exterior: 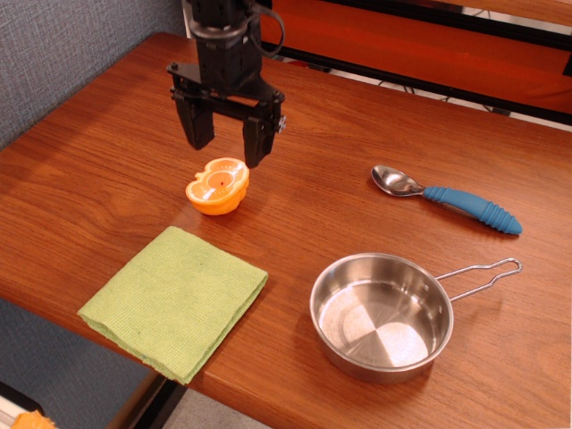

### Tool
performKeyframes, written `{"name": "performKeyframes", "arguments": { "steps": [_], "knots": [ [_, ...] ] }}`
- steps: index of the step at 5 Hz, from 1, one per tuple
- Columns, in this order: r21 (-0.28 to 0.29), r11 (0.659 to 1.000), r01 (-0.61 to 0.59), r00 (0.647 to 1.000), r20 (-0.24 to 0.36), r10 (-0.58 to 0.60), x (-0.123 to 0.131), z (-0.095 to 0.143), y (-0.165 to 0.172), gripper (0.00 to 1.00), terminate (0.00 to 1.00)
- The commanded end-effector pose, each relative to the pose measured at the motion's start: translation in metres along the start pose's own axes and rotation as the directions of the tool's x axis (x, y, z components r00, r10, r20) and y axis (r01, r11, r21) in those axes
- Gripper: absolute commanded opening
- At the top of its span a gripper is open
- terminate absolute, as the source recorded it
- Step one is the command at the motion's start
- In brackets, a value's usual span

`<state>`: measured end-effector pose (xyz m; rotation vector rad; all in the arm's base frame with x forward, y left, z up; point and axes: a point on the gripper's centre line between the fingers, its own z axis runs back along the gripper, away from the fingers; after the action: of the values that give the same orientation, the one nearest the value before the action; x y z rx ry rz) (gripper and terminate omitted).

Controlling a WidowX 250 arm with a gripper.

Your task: Place the orange on the green towel

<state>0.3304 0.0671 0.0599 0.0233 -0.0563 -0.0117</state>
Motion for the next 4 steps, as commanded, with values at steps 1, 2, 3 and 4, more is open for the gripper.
{"name": "performKeyframes", "arguments": {
  "steps": [1, 2, 3, 4],
  "knots": [
    [0.037, 0.999, 0.006, 1.0, 0.004, -0.006, -0.001, 0.002, 0.002, 1.0, 0.0],
    [0.038, 0.999, 0.004, 1.0, -0.011, -0.004, -0.004, -0.003, -0.001, 1.0, 0.0],
    [0.028, 1.0, 0.005, 1.0, -0.022, -0.004, -0.004, -0.011, -0.003, 1.0, 0.0],
    [0.033, 0.999, 0.005, 0.999, -0.041, -0.004, -0.004, -0.021, -0.006, 1.0, 0.0]
  ]
}}
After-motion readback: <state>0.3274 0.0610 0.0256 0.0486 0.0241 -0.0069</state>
